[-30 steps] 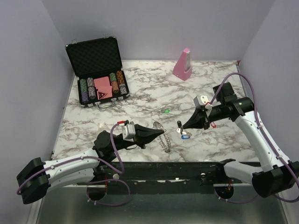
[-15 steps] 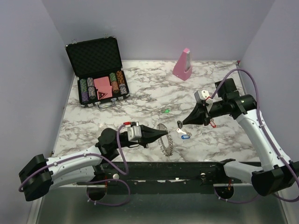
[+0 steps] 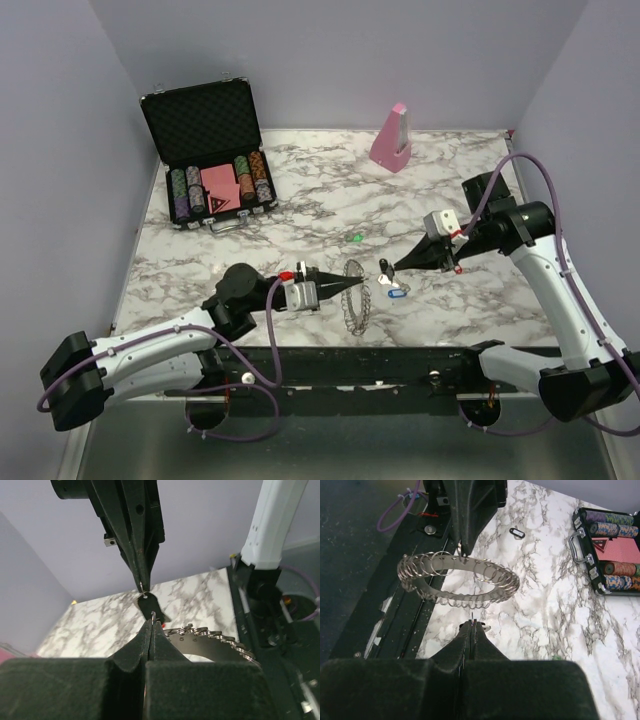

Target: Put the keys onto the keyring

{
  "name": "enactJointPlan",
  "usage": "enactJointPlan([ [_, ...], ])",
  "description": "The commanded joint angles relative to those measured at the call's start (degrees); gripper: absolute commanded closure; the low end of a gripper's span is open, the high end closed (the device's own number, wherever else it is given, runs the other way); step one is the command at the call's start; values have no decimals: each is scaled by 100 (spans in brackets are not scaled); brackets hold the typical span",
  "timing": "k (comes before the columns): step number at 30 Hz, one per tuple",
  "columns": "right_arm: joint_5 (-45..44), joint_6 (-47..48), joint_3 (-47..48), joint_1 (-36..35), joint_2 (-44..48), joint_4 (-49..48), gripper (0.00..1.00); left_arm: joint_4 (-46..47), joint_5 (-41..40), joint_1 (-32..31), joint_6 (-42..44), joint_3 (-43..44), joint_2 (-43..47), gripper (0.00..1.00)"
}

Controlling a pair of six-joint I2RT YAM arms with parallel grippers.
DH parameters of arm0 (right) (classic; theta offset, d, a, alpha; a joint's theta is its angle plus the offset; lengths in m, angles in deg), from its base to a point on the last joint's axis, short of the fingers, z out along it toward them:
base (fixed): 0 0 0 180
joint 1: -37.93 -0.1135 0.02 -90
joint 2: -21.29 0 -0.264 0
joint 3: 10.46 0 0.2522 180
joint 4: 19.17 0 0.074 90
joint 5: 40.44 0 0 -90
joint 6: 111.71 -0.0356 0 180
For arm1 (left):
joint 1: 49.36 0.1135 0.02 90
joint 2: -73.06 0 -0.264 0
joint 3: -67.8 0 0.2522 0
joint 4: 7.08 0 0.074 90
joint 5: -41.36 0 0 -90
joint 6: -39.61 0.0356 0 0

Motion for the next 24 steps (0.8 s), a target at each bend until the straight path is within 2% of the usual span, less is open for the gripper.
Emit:
enactJointPlan([
  [1,-94,833,-140,30,128,754,100,-1185,64,25,1558,469,127,100],
  [5,-103,851,-87,21,15,754,100,-1872,-260,25,2218,751,189,100],
  [8,-112,816,-26,21,-135,754,100,-2075,-463,17,2237,996,66,100],
  [12,-226,614,132,21,-267,754,99,-2373,-981,8,1518,1418,-171,100],
  [20,-648,104,686,38,-504,754,99,-2391,-921,-19,577,1507,-172,100],
  [24,-500,77,686,74,-548,754,99,-2155,-841,-19,-169,1419,-268,100],
])
